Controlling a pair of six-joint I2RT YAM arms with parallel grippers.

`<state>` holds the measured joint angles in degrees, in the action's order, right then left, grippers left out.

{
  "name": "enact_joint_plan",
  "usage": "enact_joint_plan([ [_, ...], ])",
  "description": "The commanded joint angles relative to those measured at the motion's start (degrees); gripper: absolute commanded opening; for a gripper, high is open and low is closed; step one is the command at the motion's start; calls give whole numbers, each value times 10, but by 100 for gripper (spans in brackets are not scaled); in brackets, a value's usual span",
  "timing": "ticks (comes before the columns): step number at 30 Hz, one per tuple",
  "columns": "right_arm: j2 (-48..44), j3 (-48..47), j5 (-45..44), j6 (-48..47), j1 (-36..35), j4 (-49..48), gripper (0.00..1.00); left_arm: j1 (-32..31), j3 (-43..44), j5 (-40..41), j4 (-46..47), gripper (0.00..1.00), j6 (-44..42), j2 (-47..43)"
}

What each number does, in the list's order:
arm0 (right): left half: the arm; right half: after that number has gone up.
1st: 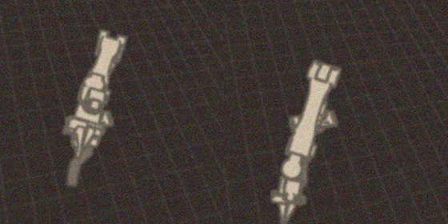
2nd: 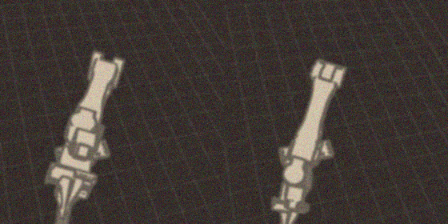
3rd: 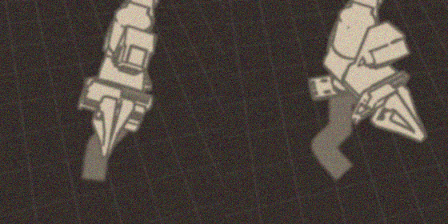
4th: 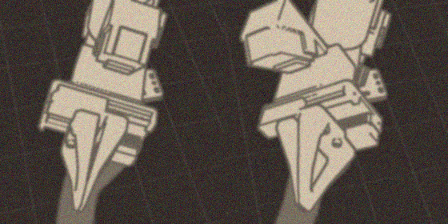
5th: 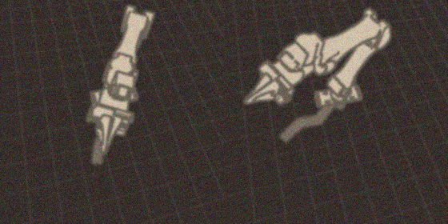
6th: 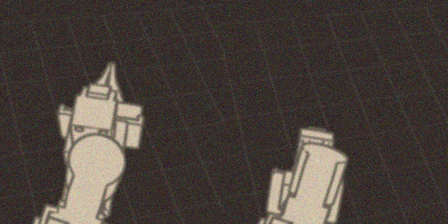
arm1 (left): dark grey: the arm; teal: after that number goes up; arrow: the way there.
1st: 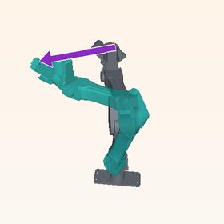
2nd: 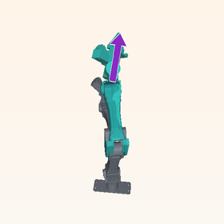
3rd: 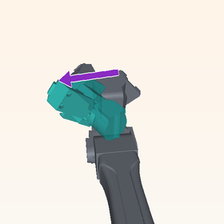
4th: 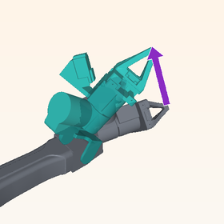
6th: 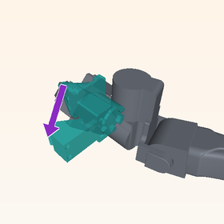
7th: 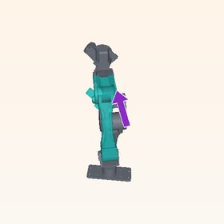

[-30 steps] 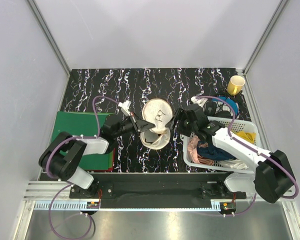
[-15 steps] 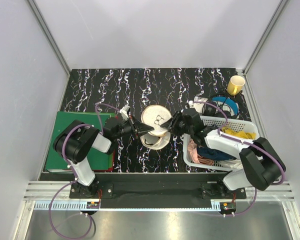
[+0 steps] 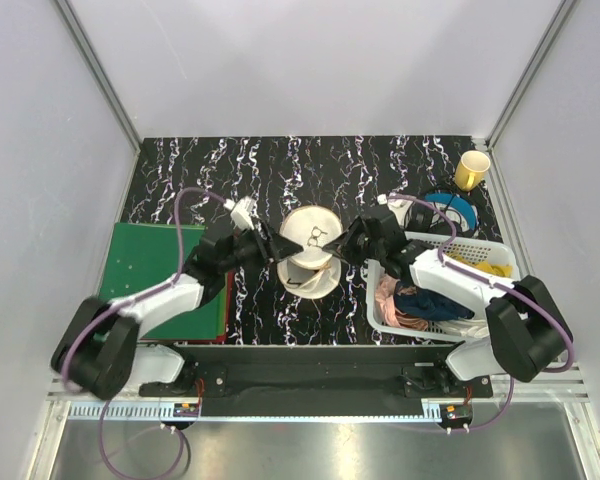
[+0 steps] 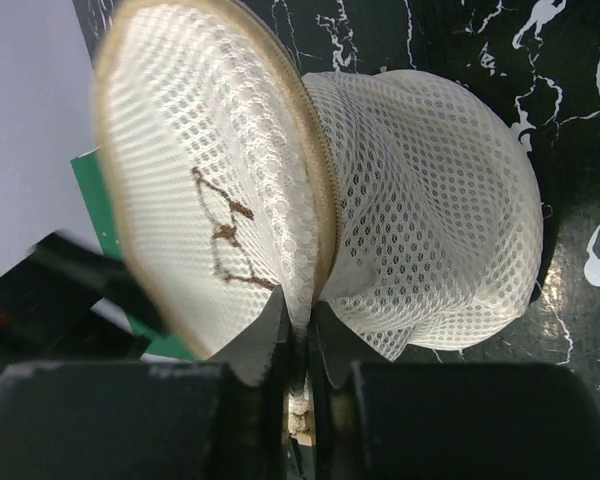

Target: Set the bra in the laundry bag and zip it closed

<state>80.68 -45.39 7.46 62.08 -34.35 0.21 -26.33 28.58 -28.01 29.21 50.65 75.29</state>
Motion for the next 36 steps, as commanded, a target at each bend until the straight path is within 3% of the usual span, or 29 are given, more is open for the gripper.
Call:
enact_joint_plan([
  [1,14,-39,-12,29,-1,57,4,-63,69,198,-257,71,-192,-133],
  [3,19,-48,-27,46,-4,66,4,-102,77,231,-278,71,-199,-156],
  [5,23,-53,-30,63,-5,70,4,-143,78,270,-283,61,-217,-163],
  [7,27,-59,-31,73,-5,74,4,-208,82,375,-303,59,-223,-175],
  [9,23,-66,-43,80,-5,83,4,-235,79,461,-337,60,-207,-188],
  [11,18,-69,-60,83,-5,90,4,-237,77,493,-367,66,-170,-204],
  [13,10,-69,-69,91,-6,97,4,-237,80,488,-363,68,-169,-203],
  [17,11,-73,-84,112,-7,103,4,-259,134,429,-350,67,-173,-113],
  [20,16,-80,-85,130,-9,104,5,-301,183,460,-347,60,-210,-65],
  [21,18,-84,-86,134,-11,104,5,-323,191,472,-338,54,-226,-43],
  [25,22,-95,-86,140,-16,113,6,-337,213,488,-311,43,-302,-5],
  [27,24,-100,-89,140,-18,118,6,-337,233,490,-313,44,-317,11],
  [31,18,-100,-100,145,-23,130,6,-339,271,504,-334,63,-316,35],
  [36,19,-102,-106,146,-27,132,6,-340,297,539,-356,63,-292,63],
])
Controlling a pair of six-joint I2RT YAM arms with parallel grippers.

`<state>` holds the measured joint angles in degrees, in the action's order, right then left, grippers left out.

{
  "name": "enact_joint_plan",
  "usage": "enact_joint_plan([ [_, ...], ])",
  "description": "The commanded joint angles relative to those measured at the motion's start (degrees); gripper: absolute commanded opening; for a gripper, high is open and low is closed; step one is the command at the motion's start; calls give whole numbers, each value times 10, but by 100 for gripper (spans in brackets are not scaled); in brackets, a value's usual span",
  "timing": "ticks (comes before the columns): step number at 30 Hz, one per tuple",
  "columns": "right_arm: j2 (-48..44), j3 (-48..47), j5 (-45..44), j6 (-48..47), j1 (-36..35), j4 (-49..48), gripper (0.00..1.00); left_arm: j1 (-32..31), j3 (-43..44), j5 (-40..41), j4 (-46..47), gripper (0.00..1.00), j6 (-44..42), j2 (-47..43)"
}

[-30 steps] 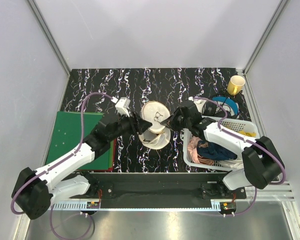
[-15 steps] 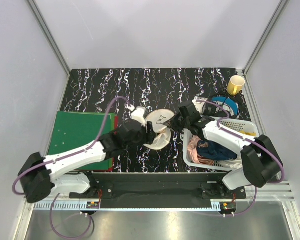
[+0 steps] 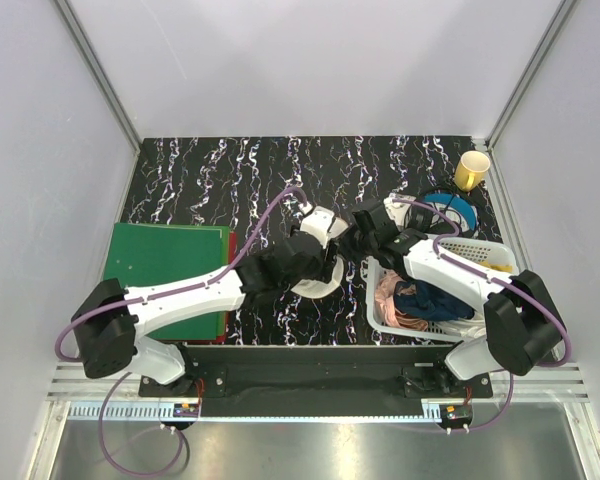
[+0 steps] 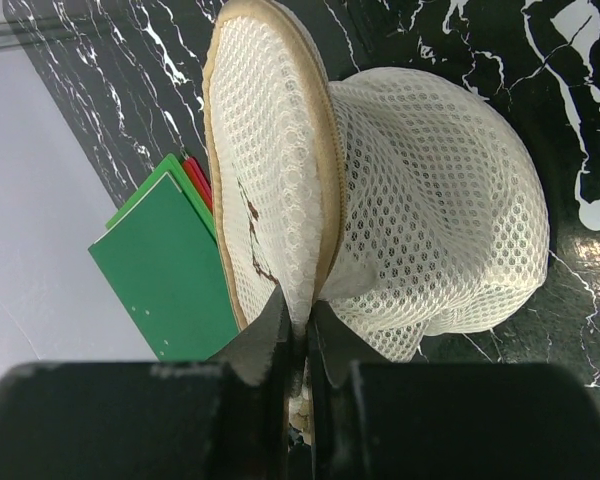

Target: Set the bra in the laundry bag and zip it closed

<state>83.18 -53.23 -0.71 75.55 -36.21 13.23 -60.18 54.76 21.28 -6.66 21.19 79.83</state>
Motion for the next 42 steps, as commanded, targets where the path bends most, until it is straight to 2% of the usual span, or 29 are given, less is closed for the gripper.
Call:
enact_joint_plan([
  [1,-6,-24,-25,12,-10,3,6,-1,40,51,-6,64,5,27],
  [7,-13,-21,-35,16,-13,7,6,-2,57,69,-28,57,18,53],
  [11,-16,-20,-41,15,-14,7,6,-2,57,66,-41,46,19,52],
  [12,-16,-19,-43,15,-13,8,6,-2,55,64,-45,41,19,45],
  [15,-17,-15,-47,14,-13,8,6,-2,31,54,-56,35,24,11],
  [20,-20,-15,-46,7,-13,8,7,-2,-25,23,-56,36,39,-61],
  [23,-18,-20,-44,4,-14,8,7,-1,-44,-4,-53,52,58,-92],
  [25,-16,-23,-40,2,-13,8,7,2,-43,-25,-56,54,63,-100],
  [32,-14,-25,-38,-1,-13,9,7,17,-28,-93,-58,54,88,-93],
  [33,-14,-25,-36,-2,-13,7,7,22,-26,-108,-57,46,88,-80],
  [35,-12,-25,-33,-3,-14,7,7,33,-23,-131,-58,42,87,-69],
  [42,-13,-27,-26,-4,-14,8,7,70,-25,-163,-54,39,77,-43],
])
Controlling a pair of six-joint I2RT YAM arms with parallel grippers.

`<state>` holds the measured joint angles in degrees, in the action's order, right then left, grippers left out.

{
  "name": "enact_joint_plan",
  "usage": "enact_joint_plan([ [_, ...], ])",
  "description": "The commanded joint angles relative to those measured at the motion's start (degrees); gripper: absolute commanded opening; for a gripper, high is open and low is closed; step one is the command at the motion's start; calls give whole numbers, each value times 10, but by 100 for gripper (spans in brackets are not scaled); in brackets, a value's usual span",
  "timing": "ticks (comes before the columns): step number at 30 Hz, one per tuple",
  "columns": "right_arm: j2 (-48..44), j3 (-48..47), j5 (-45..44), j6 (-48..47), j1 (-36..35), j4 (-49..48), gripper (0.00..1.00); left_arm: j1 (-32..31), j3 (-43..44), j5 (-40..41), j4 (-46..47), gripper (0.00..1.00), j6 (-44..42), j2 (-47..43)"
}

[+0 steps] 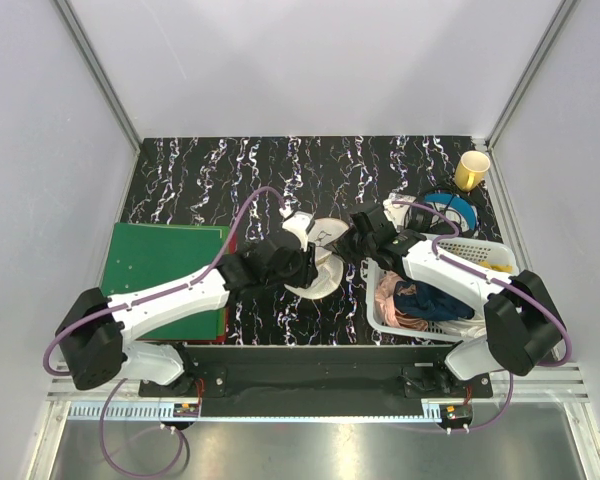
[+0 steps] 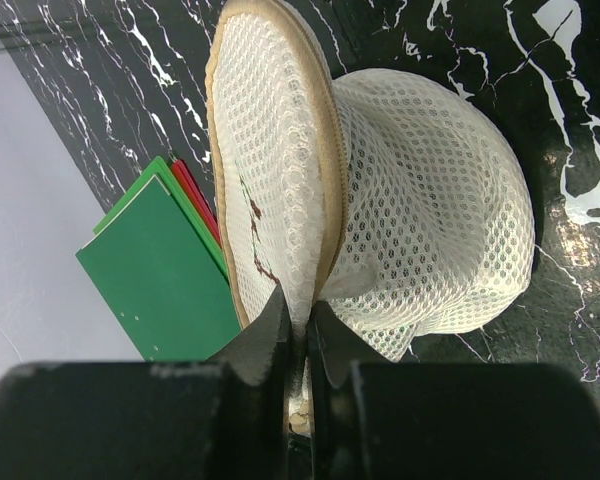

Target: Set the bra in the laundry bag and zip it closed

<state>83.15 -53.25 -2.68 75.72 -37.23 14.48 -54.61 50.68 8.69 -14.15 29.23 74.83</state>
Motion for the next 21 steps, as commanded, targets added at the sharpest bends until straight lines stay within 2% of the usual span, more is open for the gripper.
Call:
enact_joint_plan([
  [1,-12,-27,-7,-6,-3,-4,7,16,17,-33,21,39,-5,10],
  [5,-9,-27,-3,-7,-4,-5,7,17,18,-34,31,39,-7,17],
  [7,-7,-29,0,-7,-3,-5,7,19,19,-37,33,36,-8,23],
  [11,-5,-31,0,-7,-4,-5,6,20,17,-41,35,20,-10,29],
  [13,-6,-30,-2,-8,-3,-4,6,22,11,-37,34,16,-9,26],
  [15,-5,-29,-3,-10,-3,-3,5,26,7,-31,26,1,-13,22],
  [21,-2,-40,-7,-54,14,-3,0,60,-23,-25,-5,0,-25,1],
])
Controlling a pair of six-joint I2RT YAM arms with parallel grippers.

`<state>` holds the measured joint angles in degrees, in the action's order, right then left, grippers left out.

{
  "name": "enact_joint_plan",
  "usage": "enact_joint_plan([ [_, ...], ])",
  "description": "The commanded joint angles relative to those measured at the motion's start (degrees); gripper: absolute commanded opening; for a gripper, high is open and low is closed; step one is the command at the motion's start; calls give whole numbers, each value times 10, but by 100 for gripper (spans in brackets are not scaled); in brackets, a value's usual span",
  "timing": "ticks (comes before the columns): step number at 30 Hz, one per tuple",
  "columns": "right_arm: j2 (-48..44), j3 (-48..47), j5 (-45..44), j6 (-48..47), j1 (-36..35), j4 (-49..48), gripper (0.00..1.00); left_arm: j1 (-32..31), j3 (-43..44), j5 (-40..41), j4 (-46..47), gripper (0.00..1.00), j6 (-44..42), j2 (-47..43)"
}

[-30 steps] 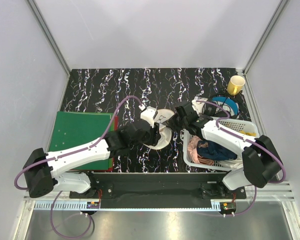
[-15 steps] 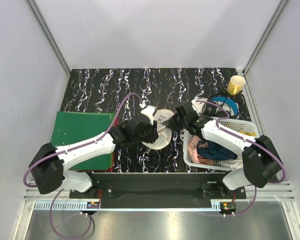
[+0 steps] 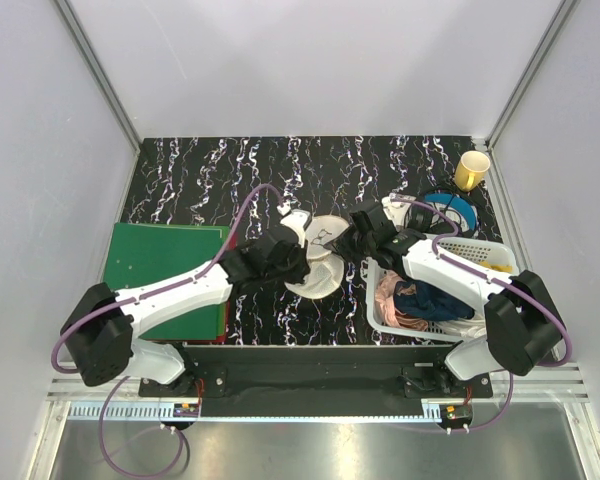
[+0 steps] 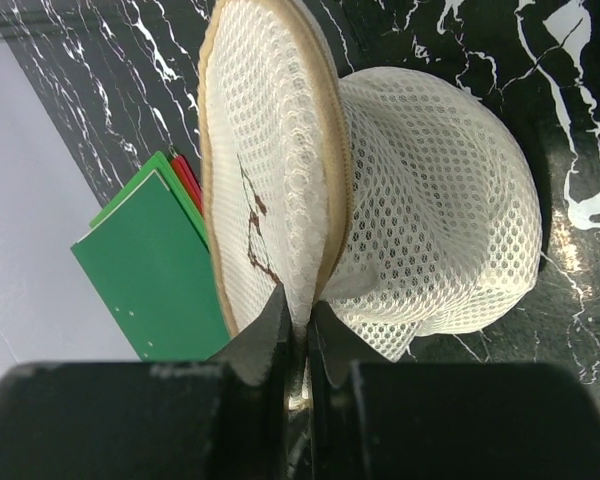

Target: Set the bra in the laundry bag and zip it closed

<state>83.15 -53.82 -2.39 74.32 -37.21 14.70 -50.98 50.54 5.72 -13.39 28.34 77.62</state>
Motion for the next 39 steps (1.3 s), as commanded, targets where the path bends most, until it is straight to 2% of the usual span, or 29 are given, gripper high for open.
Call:
enact_joint_plan([
  [1,1,-40,-5,-67,21,-6,0,35,-29,-3,-12,0,-19,-31],
  [5,45,-100,55,-141,56,-2,0,48,-59,-39,-6,0,-45,-47],
  [9,110,-163,142,-207,64,10,2,48,-71,-108,48,0,-44,-59],
  [10,118,-174,152,-236,63,15,14,48,-71,-123,57,0,-42,-58],
  [12,123,-197,151,-261,63,54,28,48,-67,-130,86,0,-25,-56],
  [13,118,-197,148,-276,63,66,44,48,-64,-140,96,0,-20,-53],
  [16,70,-161,118,-279,63,84,68,48,-50,-155,122,0,-1,-35],
  [20,4,-101,91,-271,61,102,74,48,-27,-168,129,0,14,-6],
  [26,-14,-84,112,-239,35,70,73,47,-30,-187,133,0,27,6],
  [30,40,-104,121,-229,6,61,66,48,-36,-185,144,0,31,-3],
  [36,65,-95,96,-219,-15,39,55,48,-40,-174,136,0,23,-20],
  [39,66,-97,66,-226,-10,39,25,53,-51,-150,117,0,20,-20],
])
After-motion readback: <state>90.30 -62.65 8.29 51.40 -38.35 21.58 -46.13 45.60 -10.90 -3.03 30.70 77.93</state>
